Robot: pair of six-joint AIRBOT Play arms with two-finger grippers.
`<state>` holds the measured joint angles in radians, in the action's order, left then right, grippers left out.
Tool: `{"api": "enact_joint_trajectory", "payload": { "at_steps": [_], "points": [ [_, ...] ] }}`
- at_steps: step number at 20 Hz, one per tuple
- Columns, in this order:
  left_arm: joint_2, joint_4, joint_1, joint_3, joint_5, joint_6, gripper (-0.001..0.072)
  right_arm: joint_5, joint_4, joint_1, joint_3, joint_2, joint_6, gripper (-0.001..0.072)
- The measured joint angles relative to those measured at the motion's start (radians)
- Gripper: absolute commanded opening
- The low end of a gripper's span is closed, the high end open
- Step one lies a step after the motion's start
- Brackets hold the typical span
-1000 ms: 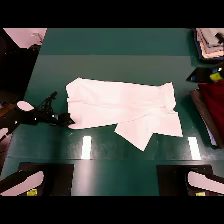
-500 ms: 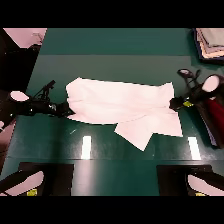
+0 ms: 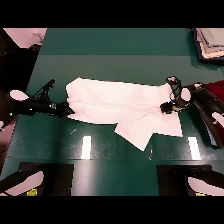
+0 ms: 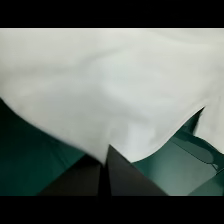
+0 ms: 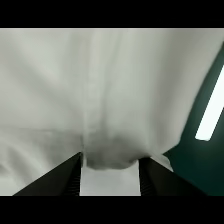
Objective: Fold the shirts.
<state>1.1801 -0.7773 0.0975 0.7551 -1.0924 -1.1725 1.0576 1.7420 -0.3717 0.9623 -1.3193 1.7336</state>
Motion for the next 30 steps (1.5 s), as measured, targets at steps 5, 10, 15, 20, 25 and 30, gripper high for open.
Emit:
{"api": "enact_joint_trajectory", "payload": {
  "at_steps": [5, 10, 15, 20, 25, 30],
  "points": [
    [0.000, 0.000, 0.000, 0.008, -0.013, 0.004, 0.0024, 0.021, 0.029, -0.002, 0.042, -0.014, 0.043, 0.0019],
    [-0.003, -0.004, 0.047, 0.172, -0.148, 0.029, 0.0024, 0.229, -0.066, 0.085, 0.192, 0.032, -0.125, 0.0017],
    [-0.031, -0.004, 0.136, 0.435, -0.271, 0.032, 0.0024, 0.361, -0.475, 0.394, 0.290, 0.128, -0.299, 0.0017],
    [-0.064, 0.067, 0.166, 0.661, -0.274, 0.002, 0.0024, 0.323, -0.891, 0.676, 0.304, 0.221, -0.410, 0.0015],
    [-0.077, 0.148, 0.172, 1.011, -0.194, -0.038, 0.0024, 0.148, -1.143, 0.782, 0.447, 0.350, -0.506, 0.0015],
    [-0.129, 0.177, 0.172, 1.319, -0.115, -0.087, 0.0024, -0.024, -1.094, 0.805, 0.702, 0.480, -0.542, 0.0015]
  ]
}}
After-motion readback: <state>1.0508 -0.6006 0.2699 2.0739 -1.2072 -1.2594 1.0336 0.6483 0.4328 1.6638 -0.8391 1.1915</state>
